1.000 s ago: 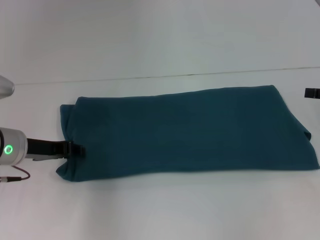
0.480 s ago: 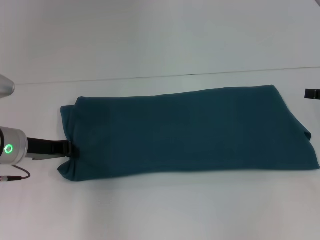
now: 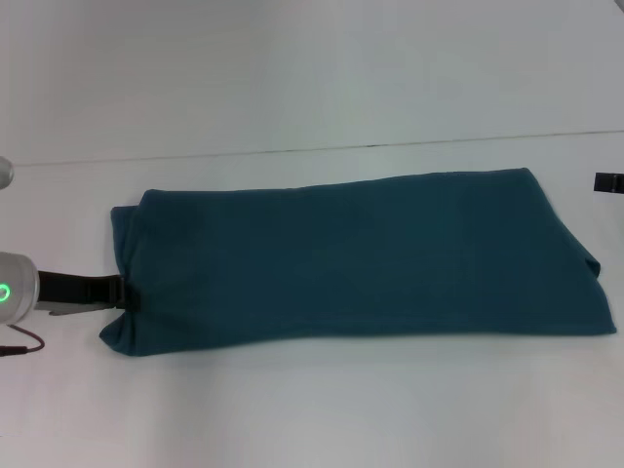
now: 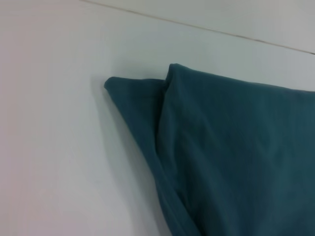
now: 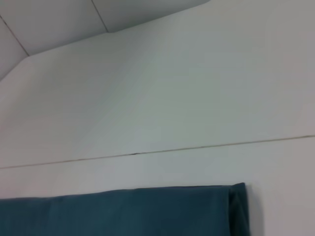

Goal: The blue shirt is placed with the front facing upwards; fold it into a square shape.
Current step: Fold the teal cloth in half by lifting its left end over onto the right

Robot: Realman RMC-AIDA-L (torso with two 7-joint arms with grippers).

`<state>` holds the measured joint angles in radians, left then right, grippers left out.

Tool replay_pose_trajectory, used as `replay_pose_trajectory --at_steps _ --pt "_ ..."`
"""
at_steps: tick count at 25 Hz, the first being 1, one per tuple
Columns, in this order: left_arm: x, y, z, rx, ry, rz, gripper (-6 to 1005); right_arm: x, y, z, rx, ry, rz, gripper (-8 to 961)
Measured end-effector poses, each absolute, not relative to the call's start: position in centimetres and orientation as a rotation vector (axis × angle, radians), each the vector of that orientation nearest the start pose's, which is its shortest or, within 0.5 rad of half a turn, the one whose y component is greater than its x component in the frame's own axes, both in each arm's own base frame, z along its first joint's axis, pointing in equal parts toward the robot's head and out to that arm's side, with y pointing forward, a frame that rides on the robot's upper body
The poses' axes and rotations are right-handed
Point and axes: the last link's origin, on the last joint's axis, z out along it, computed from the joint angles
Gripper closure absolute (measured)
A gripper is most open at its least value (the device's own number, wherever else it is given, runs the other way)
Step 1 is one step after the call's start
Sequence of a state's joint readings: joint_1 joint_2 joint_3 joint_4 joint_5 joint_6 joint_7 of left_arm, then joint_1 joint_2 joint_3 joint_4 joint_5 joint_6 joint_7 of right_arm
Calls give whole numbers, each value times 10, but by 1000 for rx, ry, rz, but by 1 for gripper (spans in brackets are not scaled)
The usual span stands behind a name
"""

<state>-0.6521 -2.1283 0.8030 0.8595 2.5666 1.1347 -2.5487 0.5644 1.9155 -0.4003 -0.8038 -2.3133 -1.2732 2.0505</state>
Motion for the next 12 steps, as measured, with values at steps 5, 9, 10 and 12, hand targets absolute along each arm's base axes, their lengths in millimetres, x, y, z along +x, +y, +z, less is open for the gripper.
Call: replay_pose_trajectory --at_steps 5,9,10,12 --pt "-283 393 9 -2055 -1579 -107 970 341 381 136 -1991 1298 442 38" --pt "-290 392 18 -2027 -1582 -94 967 340 381 136 -1990 1300 450 38" --pt "-292 392 22 -2018 -1583 -93 966 340 381 135 -1990 1300 453 38" --pt "-295 390 29 -2000 -1585 -97 963 339 382 135 -1990 1301 462 38"
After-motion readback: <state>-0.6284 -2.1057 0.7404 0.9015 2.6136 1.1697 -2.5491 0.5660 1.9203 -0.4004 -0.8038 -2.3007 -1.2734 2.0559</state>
